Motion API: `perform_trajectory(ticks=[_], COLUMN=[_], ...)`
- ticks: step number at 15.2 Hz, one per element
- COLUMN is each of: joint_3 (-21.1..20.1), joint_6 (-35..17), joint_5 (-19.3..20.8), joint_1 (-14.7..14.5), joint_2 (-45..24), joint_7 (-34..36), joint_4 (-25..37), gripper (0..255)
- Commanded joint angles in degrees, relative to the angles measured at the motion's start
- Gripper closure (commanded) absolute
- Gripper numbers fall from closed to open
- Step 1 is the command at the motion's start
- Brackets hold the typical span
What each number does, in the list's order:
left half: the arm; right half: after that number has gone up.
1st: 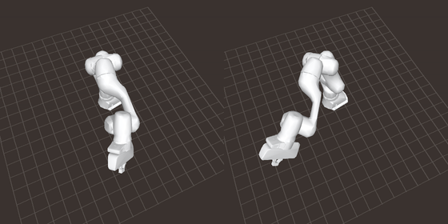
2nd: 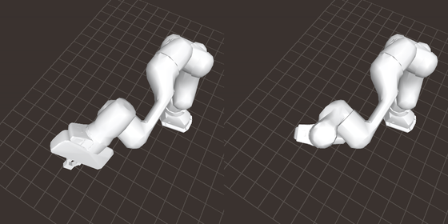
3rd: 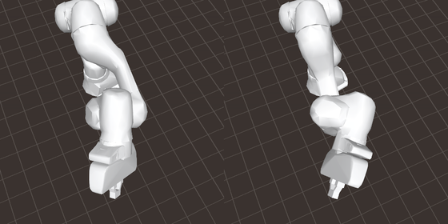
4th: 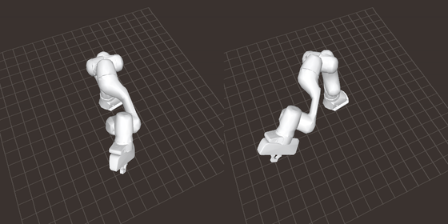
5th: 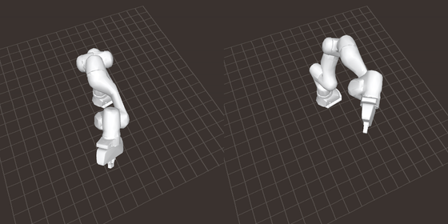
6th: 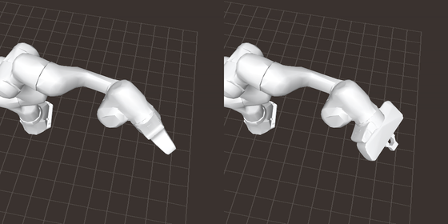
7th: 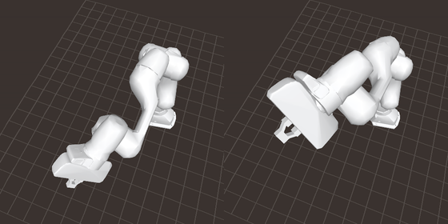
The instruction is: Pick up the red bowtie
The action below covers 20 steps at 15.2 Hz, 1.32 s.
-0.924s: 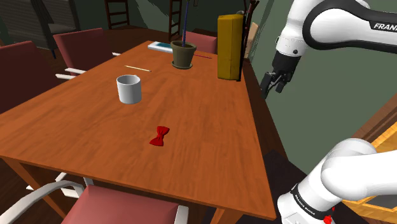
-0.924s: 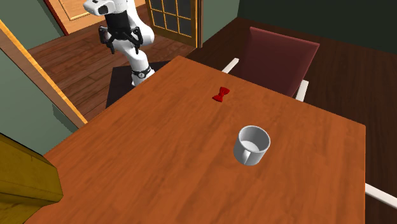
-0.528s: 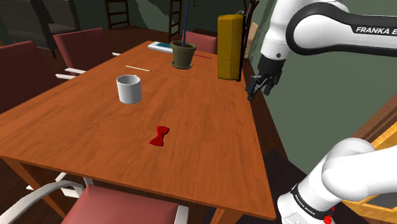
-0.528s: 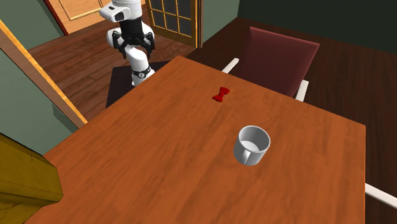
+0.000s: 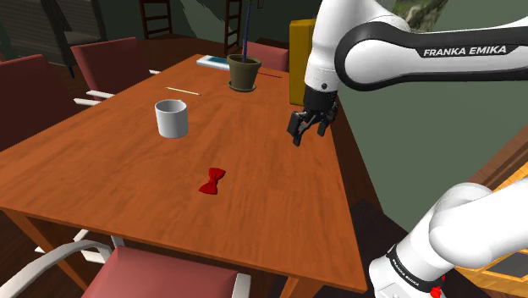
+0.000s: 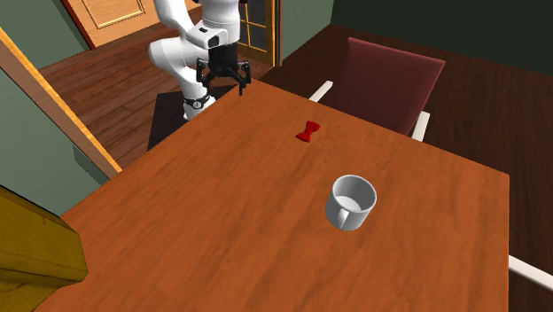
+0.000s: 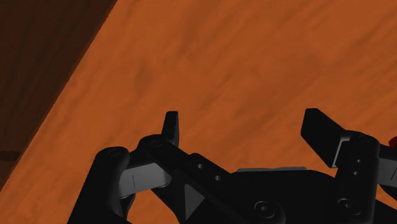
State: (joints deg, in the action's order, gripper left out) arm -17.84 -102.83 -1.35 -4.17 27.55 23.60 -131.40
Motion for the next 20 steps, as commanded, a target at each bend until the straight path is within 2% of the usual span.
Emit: perform_trajectory(ticks=[1, 6, 12, 15, 19, 20], joint_3=[-2.1, -7.4, -12.4, -13.8, -14.2, -14.0], joint_6=[-1.3, -4.0, -4.9, -4.3, -2.1, -1.9], joint_5=[0.3, 2.8, 9.1, 13.2, 18.7, 19.1], joint_1=[0.0, -0.4, -1.9, -3.8, -8.0, -8.4], joint_2=[-3.9, -13.8, -27.4, -34.8, -45.0, -45.7], joint_7=[2.7, 10.0, 19.6, 24.3, 29.5, 29.8], joint_4=[2.5, 8.9, 19.1, 25.4, 35.2, 35.9], gripper=[0, 0, 0, 0, 0, 0])
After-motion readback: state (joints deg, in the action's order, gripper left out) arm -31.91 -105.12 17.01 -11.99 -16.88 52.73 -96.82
